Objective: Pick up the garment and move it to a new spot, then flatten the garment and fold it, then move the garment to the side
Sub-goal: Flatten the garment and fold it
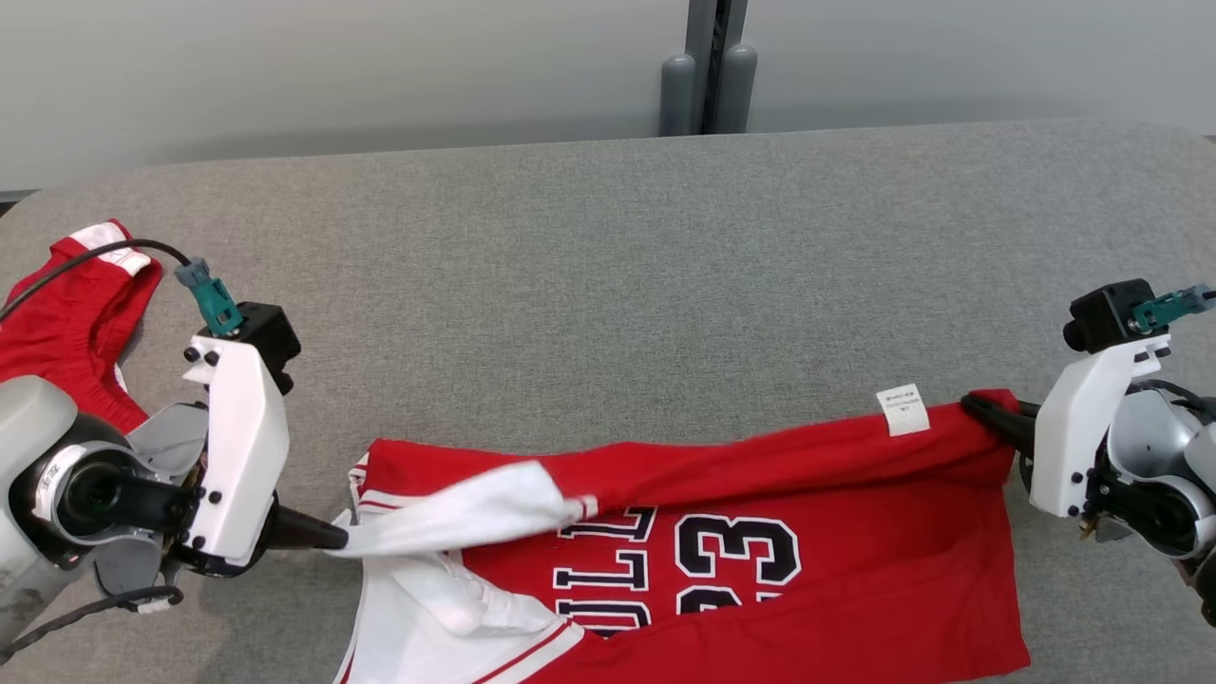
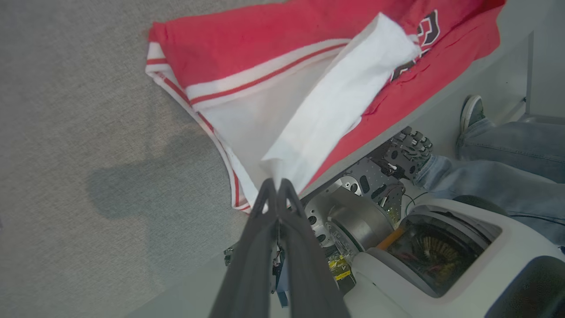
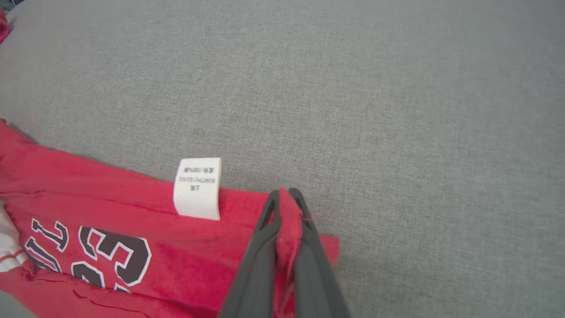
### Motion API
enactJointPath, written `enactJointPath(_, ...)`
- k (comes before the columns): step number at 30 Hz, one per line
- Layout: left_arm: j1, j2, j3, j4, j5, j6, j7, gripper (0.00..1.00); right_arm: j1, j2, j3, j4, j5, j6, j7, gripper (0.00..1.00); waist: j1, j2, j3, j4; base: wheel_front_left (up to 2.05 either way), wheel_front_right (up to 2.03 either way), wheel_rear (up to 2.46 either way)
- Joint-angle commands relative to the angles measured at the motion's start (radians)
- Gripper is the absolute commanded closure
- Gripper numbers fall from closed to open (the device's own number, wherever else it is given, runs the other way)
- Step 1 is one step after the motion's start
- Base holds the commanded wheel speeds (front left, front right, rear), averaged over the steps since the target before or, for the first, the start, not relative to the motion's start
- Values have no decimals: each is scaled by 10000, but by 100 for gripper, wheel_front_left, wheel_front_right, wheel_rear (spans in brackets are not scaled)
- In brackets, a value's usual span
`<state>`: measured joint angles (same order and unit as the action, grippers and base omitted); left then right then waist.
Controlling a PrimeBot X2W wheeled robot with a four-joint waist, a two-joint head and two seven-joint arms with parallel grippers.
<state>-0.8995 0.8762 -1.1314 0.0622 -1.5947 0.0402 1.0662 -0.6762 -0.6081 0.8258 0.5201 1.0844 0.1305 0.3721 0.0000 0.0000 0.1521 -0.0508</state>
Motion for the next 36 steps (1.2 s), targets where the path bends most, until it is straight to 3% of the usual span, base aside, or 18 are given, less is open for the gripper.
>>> enactJointPath(1, 171, 46, -20, -51, -41, 64, 52, 100, -167, -62, 124, -81, 165, 7, 134, 100, 0, 0, 9, -16, 0, 0, 0)
enactJointPath(27, 490, -6, -245, -382, -235, 389, 410, 100, -664, -441, 1416, 327, 1737, 5, 2172, 100, 0, 0, 112, -20, 0, 0, 0)
enactJointPath(28, 510, -18, -253, -380, -226, 397, 400, 100, -669, -429, 1428, 353, 1742, 5, 2169, 90, 0, 0, 114, -20, 0, 0, 0)
enactJointPath(29, 531, -37, -261, -372, -216, 393, 387, 100, -680, -421, 1435, 412, 1750, 5, 2160, 62, 0, 0, 115, -18, 0, 0, 0)
enactJointPath(30, 544, -54, -263, -366, -202, 370, 363, 80, -690, -400, 1440, 470, 1762, 5, 2155, 35, 0, 0, 115, -17, 0, 0, 0)
enactJointPath(31, 560, -65, -269, -351, -187, 353, 346, 68, -704, -373, 1449, 525, 1764, 5, 2149, 2, 0, 0, 112, -17, 0, 0, 0)
enactJointPath(33, 592, -91, -280, -317, -172, 338, 332, 42, -717, -337, 1479, 621, 1766, 5, 2154, 0, 0, 0, 95, -20, 0, 0, 0)
enactJointPath(34, 601, -104, -292, -301, -167, 347, 320, 9, -722, -330, 1497, 651, 1762, 5, 2155, 0, 0, 0, 83, -22, 0, 0, 0)
enactJointPath(35, 589, -115, -316, -293, -166, 370, 361, 1, -719, -319, 1520, 655, 1761, 5, 2160, 0, 0, 0, 71, -27, 0, 0, 0)
enactJointPath(36, 586, -128, -310, -291, -164, 376, 380, 0, -712, -305, 1545, 656, 1771, 5, 2167, 0, 0, 0, 55, -31, 0, 0, 0)
